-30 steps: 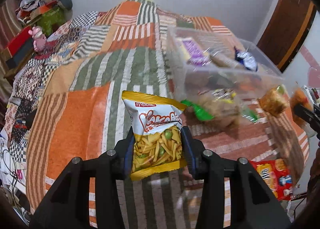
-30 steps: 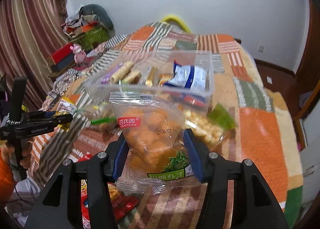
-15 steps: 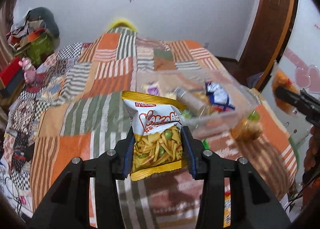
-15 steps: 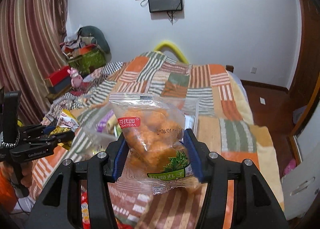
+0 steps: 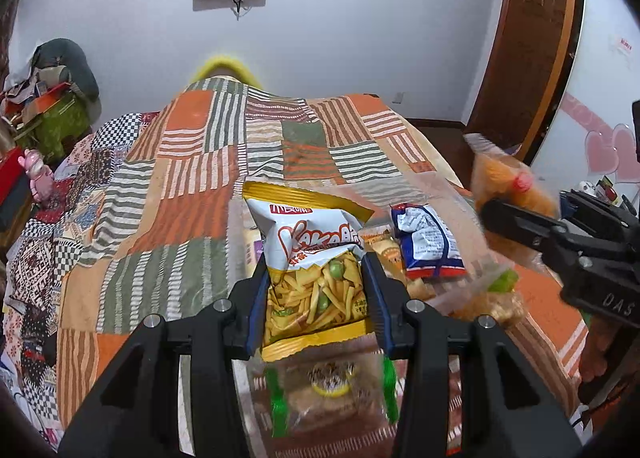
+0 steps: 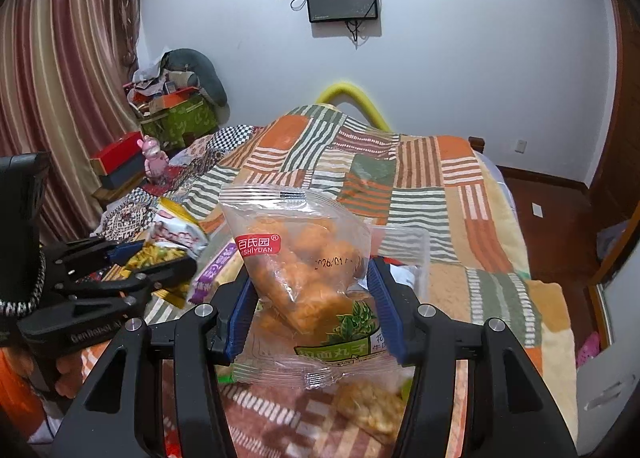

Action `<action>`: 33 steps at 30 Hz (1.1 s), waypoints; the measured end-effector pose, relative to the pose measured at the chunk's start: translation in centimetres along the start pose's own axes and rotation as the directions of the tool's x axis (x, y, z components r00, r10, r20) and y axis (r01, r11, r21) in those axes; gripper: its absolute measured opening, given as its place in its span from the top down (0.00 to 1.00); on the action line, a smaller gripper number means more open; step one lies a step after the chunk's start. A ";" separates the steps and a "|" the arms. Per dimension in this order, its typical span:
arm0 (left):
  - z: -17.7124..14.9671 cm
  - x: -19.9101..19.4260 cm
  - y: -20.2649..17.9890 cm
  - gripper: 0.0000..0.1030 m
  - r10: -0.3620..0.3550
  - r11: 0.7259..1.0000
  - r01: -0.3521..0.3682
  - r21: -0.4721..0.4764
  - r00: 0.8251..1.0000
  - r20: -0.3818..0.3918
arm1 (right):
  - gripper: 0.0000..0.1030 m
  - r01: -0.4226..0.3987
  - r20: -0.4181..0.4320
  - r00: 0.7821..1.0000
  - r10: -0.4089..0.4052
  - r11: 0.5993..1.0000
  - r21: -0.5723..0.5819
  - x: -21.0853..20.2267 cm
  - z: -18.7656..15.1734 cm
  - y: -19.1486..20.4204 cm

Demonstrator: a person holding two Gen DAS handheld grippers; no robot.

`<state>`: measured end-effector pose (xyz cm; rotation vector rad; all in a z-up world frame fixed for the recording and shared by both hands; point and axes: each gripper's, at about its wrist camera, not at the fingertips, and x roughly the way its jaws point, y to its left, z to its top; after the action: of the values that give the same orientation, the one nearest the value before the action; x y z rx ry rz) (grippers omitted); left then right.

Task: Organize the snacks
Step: 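Drop the chip bag into the box with left tool while right drops puff bag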

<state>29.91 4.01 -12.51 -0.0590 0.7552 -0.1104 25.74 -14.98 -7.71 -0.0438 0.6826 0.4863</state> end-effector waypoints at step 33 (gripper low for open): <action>1.6 6.8 1.1 0.56 -0.016 0.999 0.012 -0.033 0.993 -0.116 | 0.47 0.043 -0.240 0.970 -0.039 0.999 0.013 9.3 0.5 -1.6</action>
<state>36.03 4.26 -16.11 -0.0896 0.8736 -0.1156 32.96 -12.41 -13.19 -0.1010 0.9212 0.4386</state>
